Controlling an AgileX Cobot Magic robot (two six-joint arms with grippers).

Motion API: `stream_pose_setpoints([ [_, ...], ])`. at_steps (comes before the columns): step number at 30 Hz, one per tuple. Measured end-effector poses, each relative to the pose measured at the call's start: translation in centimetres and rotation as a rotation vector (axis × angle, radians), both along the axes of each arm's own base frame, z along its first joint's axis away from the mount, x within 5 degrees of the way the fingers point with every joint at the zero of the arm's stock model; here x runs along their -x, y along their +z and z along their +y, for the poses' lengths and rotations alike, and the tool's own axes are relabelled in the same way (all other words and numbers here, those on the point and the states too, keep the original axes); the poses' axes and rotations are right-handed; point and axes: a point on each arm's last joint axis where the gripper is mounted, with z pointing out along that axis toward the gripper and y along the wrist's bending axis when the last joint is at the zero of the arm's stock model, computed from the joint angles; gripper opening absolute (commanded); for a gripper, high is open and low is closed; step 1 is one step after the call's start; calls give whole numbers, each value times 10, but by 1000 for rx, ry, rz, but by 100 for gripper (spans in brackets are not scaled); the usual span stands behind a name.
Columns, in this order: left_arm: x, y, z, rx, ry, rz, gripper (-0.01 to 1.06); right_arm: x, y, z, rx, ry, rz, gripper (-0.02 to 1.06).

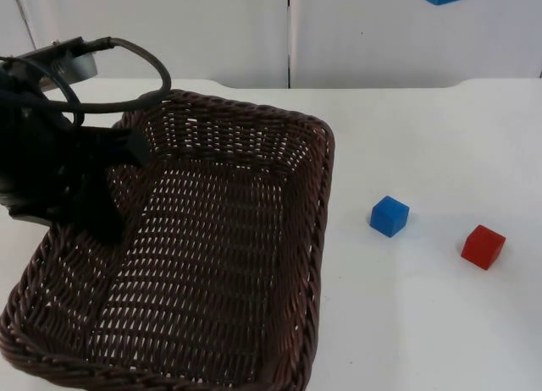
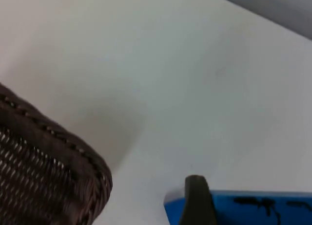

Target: Pick up the basket with the left hand and place the largest block into the basket with the right hand.

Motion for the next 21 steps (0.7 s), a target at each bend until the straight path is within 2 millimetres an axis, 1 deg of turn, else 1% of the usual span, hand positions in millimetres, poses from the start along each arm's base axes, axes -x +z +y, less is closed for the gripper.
stream_pose_setpoints([
  [6,0,0,0,0,-1,2,0,16,6,-9,7,0,-2,0],
  [7,0,0,0,0,-1,2,0,16,6,-9,7,0,-2,0],
  [13,0,0,0,0,-1,2,0,30,4,-14,16,5,15,0],
  [15,0,0,0,0,-1,2,0,39,0,-11,22,23,26,0],
  [18,0,0,0,0,-1,2,0,45,-3,-6,27,41,35,0],
  [21,0,0,0,0,-1,2,0,56,-7,6,35,87,45,0],
])
